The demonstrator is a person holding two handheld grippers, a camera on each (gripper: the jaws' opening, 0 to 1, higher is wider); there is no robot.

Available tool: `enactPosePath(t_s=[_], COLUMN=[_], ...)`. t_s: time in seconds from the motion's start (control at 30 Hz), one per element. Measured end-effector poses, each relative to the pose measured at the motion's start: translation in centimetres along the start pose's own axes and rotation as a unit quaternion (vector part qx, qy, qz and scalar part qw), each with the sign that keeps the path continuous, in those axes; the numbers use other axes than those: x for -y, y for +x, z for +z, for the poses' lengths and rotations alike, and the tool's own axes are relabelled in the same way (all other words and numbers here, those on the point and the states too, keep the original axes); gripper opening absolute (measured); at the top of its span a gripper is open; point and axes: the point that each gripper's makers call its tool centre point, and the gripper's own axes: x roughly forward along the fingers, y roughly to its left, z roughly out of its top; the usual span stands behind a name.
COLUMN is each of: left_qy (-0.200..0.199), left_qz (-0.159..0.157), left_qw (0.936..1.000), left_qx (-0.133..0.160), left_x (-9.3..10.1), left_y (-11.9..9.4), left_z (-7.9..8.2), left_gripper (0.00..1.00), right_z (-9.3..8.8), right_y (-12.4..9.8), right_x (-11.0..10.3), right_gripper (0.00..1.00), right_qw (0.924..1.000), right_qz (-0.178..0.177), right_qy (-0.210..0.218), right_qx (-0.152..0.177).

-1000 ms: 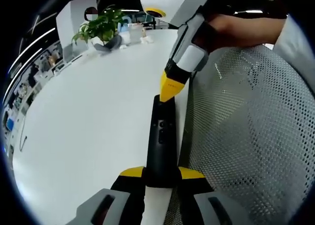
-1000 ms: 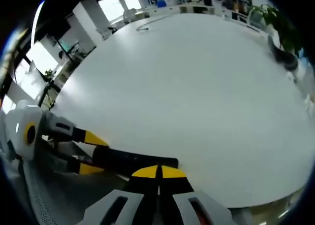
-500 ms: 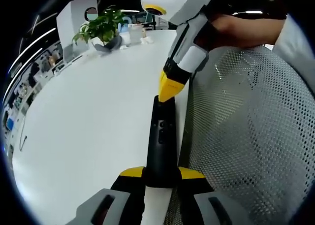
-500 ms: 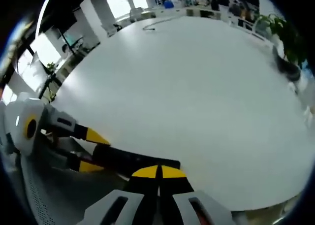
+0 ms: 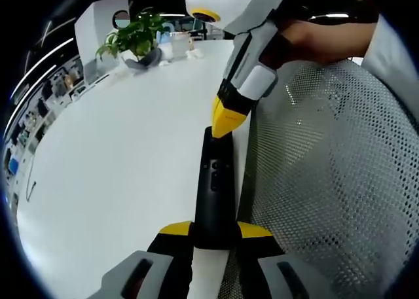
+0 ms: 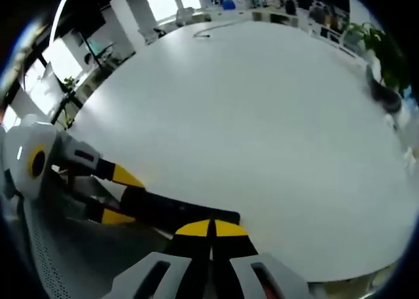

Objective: Press the specified remote control buttons in sequence, fully releasing each button before pressing the next.

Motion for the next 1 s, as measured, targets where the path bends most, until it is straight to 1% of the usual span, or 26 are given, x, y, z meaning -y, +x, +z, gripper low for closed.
enactPosePath(t_s=[0.1, 0.33, 0.57, 0.83, 0.93, 1.0], left_qy=[0.001, 0.003, 0.005, 0.009, 0.02, 0.04], left_qz=[0.0, 0.001, 0.001, 0.002, 0.003, 0.009], left_qw=[1.0, 1.0, 1.0, 1.0, 0.9998, 0.9991], left_qx=[0.0, -0.001, 0.0, -0.002, -0.005, -0.009], left_x=[0.0, 0.0, 0.03, 0.13, 0.25, 0.35], left_y=[-0.01, -0.04, -0.04, -0.07, -0.03, 0.0], left_z=[0.0, 0.05, 0.07, 0.03, -0.02, -0.13], left_gripper=[0.24, 0.24, 0.24, 0.24, 0.24, 0.24], right_z=[-0.01, 0.02, -0.03, -0.11, -0.15, -0.2], right_y=[0.04, -0.02, 0.03, 0.0, 0.03, 0.06], right_x=[0.02, 0.07, -0.01, -0.08, -0.07, -0.04], right_gripper=[0.0, 0.0, 0.0, 0.0, 0.0, 0.0], right_qw=[1.0, 0.9999, 1.0, 1.0, 1.0, 1.0], right_qz=[0.0, 0.006, 0.0, 0.002, 0.0, -0.001], right_qy=[-0.001, 0.016, 0.002, 0.005, 0.0, -0.003], right_qx=[-0.001, 0.002, 0.001, 0.001, 0.001, 0.0])
